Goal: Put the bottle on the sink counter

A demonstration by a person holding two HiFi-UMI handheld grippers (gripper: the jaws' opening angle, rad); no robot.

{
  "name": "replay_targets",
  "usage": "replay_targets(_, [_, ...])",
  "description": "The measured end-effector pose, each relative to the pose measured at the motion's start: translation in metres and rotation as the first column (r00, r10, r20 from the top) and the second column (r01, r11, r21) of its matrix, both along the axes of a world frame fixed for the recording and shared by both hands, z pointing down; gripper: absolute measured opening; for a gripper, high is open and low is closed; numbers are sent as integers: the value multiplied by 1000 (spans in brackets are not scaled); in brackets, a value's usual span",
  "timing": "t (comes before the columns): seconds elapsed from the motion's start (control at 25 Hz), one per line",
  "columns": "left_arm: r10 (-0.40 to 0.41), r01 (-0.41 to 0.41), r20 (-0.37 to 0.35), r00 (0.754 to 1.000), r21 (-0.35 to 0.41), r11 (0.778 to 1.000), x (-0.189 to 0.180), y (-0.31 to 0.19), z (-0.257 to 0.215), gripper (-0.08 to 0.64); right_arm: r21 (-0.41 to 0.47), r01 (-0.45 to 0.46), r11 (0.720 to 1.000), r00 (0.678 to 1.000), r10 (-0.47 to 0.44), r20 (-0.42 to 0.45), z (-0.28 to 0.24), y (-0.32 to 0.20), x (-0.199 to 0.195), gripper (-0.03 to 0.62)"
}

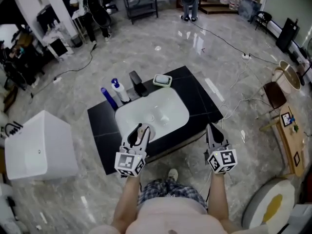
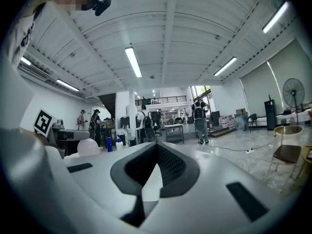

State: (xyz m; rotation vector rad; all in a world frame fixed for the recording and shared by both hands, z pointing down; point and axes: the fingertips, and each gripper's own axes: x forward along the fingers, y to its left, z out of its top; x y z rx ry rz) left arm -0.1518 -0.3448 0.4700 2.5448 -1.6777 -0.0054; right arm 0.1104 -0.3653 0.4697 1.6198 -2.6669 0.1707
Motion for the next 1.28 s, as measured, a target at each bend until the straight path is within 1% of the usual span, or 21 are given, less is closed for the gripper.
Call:
replay_targets(0.16, [24,-24,-5,1000,-10,1000,5,-17,-2,141,-7,15,1000,1000,-15,-5,-5,-15,-13,15])
replay_targets(0.28, [42,-42,-5,999,0,999,6,-29,-7,141,5,13,1000,1000,-13,-2,-11,-26,-20,15])
replay_targets(0.4, [61,-61,-2,998,-1,998,5,-40,-6,141,-1,7,1000,1000,-7,-3,-8,-34,-27,15])
replay_targets(0.56, [80,-80,-3,997,-11,997,13,-57,-1,141,3,-20,1000,1000,20,4,-6,-46,-20,15])
replay_targets(0.68, [105,-105,-5,994,-13,994,26,-72,1,141,2,-58,998,998,58,-2,-3,-53,-9,15])
replay_targets(0.8, [154,-154,-5,988,-11,988,54,-91,3,141,4,-101,995,995,101,-6,0,-62,11,15])
replay_targets(0.96, [233,-234,-15,972,-17,972,107,-123,7,141,9,-170,985,985,170,-4,1,-80,49,15])
replay_targets(1.08, [284,-284,-32,958,-21,959,153,-151,14,141,23,-215,976,977,215,-10,2,-99,77,15])
replay_targets(1.28, [374,-375,-32,927,-21,927,237,-194,26,141,26,-264,964,964,265,-29,11,-141,124,15])
